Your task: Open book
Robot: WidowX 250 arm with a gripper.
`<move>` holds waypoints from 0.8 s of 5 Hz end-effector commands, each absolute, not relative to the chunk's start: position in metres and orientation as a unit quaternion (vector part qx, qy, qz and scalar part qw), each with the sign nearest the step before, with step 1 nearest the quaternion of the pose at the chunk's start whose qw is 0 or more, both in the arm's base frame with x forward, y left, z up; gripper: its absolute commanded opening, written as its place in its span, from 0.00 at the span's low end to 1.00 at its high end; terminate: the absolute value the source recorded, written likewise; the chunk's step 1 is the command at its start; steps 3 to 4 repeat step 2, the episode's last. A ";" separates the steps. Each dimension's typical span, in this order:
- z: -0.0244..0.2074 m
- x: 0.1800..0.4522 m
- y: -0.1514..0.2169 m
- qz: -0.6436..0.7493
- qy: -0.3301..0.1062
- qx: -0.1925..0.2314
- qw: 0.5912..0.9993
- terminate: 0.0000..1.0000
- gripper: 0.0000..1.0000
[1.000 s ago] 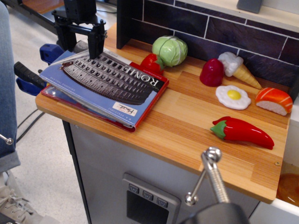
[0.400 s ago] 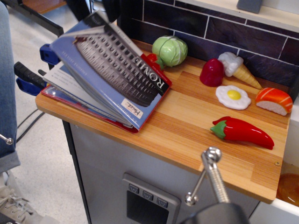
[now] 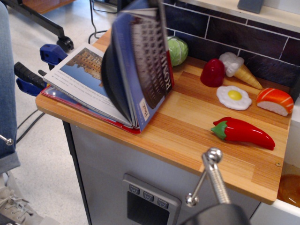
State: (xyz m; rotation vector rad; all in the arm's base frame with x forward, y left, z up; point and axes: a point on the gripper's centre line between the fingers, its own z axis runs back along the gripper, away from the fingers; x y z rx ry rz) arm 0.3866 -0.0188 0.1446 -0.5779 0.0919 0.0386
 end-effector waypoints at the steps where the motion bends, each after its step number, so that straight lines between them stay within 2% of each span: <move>1: 0.184 0.396 -0.064 0.015 0.027 -0.309 0.951 0.00 1.00; 2: 0.190 0.384 -0.090 0.008 0.039 -0.331 0.943 1.00 1.00; 4: 0.190 0.384 -0.090 0.008 0.039 -0.331 0.943 1.00 1.00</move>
